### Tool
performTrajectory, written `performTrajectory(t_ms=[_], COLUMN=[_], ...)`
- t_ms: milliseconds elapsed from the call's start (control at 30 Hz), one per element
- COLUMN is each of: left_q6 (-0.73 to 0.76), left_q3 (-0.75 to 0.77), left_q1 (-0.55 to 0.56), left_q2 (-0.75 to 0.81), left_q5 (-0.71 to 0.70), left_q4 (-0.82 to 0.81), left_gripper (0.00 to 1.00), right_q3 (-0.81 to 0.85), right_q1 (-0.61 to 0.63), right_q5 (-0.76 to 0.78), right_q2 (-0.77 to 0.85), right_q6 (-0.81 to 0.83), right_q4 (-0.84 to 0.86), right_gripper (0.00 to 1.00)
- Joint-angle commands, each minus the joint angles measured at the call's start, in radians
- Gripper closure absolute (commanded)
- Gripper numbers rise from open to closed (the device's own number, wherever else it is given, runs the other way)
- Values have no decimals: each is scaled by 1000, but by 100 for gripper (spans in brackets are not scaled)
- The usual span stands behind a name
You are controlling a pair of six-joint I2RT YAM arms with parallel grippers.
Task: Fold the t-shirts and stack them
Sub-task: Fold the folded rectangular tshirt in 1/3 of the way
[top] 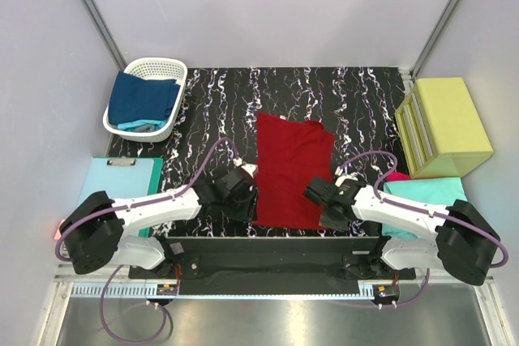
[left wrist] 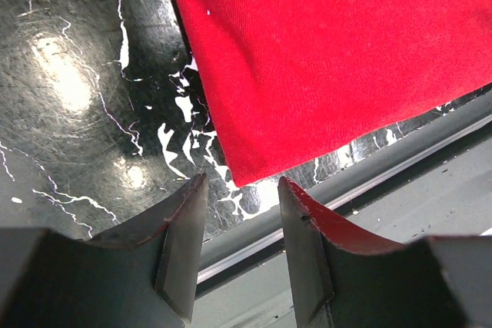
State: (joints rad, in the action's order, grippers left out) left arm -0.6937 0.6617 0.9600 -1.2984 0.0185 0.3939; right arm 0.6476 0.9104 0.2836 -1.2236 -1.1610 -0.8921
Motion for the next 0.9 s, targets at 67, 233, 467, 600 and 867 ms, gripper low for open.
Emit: performTrajectory(t_ms=[67, 233, 467, 600, 867], left_q6=[-20, -23, -23, -20, -10], left_q3=[45, 49, 47, 45, 62], left_q1=[13, 19, 22, 22, 23], left_q2=[-24, -30, -30, -35, -47], left_q5=[-15, -41, -48, -46, -52], left_q4=[-26, -23, -20, -18, -10], left_gripper=[55, 55, 56, 56, 55], right_q3=[-3, 0, 7, 14, 64], right_q1=[10, 10, 10, 10, 10], right_q5=[-9, -23, -23, -21, 11], right_q2=[-30, -39, -45, -50, -105], right_q6=[-14, -14, -14, -16, -46], right_q4=[7, 1, -2, -8, -76], right_gripper=[67, 79, 94, 95, 51])
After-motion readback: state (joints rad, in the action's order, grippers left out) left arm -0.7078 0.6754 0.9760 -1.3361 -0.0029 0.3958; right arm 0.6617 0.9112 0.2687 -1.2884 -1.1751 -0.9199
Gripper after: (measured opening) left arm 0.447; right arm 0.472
